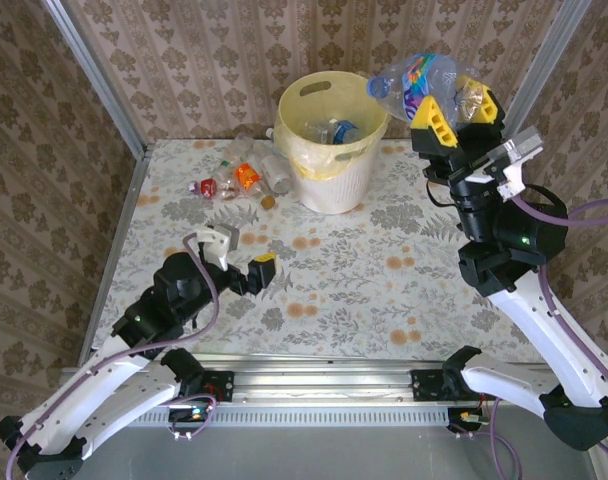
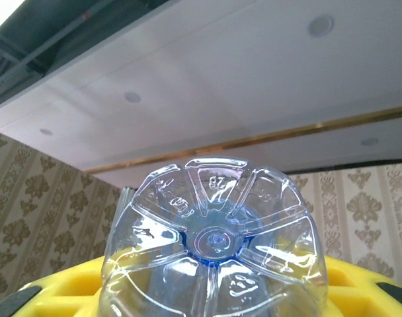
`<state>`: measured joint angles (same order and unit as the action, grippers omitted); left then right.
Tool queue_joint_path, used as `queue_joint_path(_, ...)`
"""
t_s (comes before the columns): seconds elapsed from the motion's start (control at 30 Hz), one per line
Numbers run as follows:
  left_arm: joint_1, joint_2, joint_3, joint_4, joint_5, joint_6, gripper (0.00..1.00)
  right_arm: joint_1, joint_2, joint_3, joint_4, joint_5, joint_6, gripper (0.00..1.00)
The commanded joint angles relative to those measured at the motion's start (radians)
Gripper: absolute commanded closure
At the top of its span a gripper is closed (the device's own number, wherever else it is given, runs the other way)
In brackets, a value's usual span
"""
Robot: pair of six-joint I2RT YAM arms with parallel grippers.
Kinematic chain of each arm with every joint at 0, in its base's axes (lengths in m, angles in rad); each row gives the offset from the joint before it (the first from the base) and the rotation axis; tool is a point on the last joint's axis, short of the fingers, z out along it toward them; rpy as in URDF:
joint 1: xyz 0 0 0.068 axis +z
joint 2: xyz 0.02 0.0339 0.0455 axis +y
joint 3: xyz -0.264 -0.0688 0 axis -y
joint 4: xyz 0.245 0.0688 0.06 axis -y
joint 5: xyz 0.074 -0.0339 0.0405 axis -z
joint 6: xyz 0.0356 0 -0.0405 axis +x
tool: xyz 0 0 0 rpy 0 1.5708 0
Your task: Throw the plastic bottles in the bin
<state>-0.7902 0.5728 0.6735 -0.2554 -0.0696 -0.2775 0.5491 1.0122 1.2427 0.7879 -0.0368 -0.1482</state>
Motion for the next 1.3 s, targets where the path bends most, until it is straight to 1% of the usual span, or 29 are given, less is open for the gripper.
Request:
queue_joint_path(0.0, 0.008, -0.022, -0.011, -0.008, -0.03, -0.001, 0.0, 0.006, 0.021, 0.026, 0.07, 0.025, -0.037, 0.53)
queue_joint_path(0.07, 0.009, -0.028, -0.01, -0.014, -0.039, 0.0, 0.0, 0.004, 0.053, 0.04, 0.041, 0.037, -0.043, 0.52)
queue_joint_path(0.13, 0.011, -0.029, -0.005, -0.024, -0.051, -0.003, 0.0, -0.011, 0.113, 0.092, -0.043, 0.062, -0.041, 0.51)
queue_joint_path(0.17, 0.013, -0.029, -0.003, -0.026, -0.051, -0.003, 0.0, -0.025, 0.148, 0.117, -0.086, 0.079, -0.017, 0.5)
queue_joint_path(0.23, 0.015, -0.029, 0.003, -0.033, -0.052, -0.002, 0.0, -0.083, 0.25, 0.189, -0.198, 0.046, 0.054, 0.45)
queue_joint_path(0.27, 0.015, -0.028, 0.004, -0.037, -0.054, 0.001, 0.0, -0.103, 0.306, 0.23, -0.265, 0.051, 0.085, 0.37)
queue_joint_path(0.3, 0.017, -0.029, 0.007, -0.042, -0.062, 0.0, 0.0, -0.13, 0.364, 0.271, -0.327, 0.042, 0.119, 0.21)
queue_joint_path(0.33, 0.017, -0.03, 0.009, -0.051, -0.082, 0.001, 0.0, -0.149, 0.439, 0.329, -0.401, 0.039, 0.142, 0.09)
queue_joint_path(0.4, 0.02, -0.029, 0.012, -0.082, -0.138, -0.007, 0.0, -0.185, 0.534, 0.429, -0.543, 0.035, 0.203, 0.0)
queue_joint_path(0.47, 0.027, -0.031, 0.012, -0.104, -0.161, -0.014, 0.0, -0.209, 0.602, 0.479, -0.593, 0.001, 0.219, 0.0)
queue_joint_path(0.53, 0.039, -0.032, 0.016, -0.123, -0.158, -0.025, 0.0, -0.221, 0.62, 0.522, -0.675, -0.024, 0.246, 0.0)
queue_joint_path(0.63, 0.043, -0.041, 0.022, -0.149, -0.161, -0.038, 0.0, -0.222, 0.583, 0.515, -0.713, -0.064, 0.234, 0.0)
queue_joint_path(0.73, 0.045, -0.049, 0.013, -0.143, -0.166, -0.053, 0.0, -0.225, 0.552, 0.514, -0.764, -0.042, 0.213, 0.0)
queue_joint_path(0.77, 0.048, -0.048, 0.008, -0.13, -0.162, -0.054, 0.0, -0.23, 0.552, 0.526, -0.805, -0.04, 0.209, 0.0)
queue_joint_path(0.87, 0.048, -0.035, 0.003, -0.107, -0.148, -0.062, 0.0, -0.235, 0.54, 0.58, -1.065, -0.014, 0.224, 0.0)
queue_joint_path(0.97, 0.049, -0.016, 0.006, -0.098, -0.146, -0.081, 0.0, -0.243, 0.489, 0.536, -1.283, -0.05, 0.257, 0.0)
queue_joint_path(1.0, 0.048, -0.004, 0.007, -0.088, -0.136, -0.094, 0.0, -0.245, 0.466, 0.496, -1.351, -0.037, 0.286, 0.0)
queue_joint_path(1.03, 0.048, 0.016, 0.005, -0.072, -0.114, -0.111, 0.0, -0.252, 0.438, 0.438, -1.383, -0.026, 0.33, 0.0)
queue_joint_path(1.07, 0.048, 0.038, 0.002, -0.048, -0.088, -0.12, 0.0, -0.263, 0.417, 0.389, -1.392, -0.038, 0.356, 0.0)
queue_joint_path(1.1, 0.046, 0.069, 0.001, -0.024, -0.057, -0.134, 0.0, -0.279, 0.389, 0.315, -1.392, -0.079, 0.382, 0.0)
queue_joint_path(1.17, 0.039, 0.131, -0.002, 0.026, -0.032, -0.177, 0.0, -0.304, 0.359, 0.186, -1.382, -0.11, 0.402, 0.0)
queue_joint_path(1.23, 0.021, 0.194, -0.016, 0.11, 0.007, -0.205, 0.0, -0.341, 0.373, 0.115, -1.4, -0.124, 0.419, 0.0)
queue_joint_path(1.27, 0.006, 0.222, -0.017, 0.143, 0.017, -0.21, 0.0, -0.359, 0.413, 0.112, -1.425, -0.144, 0.428, 0.0)
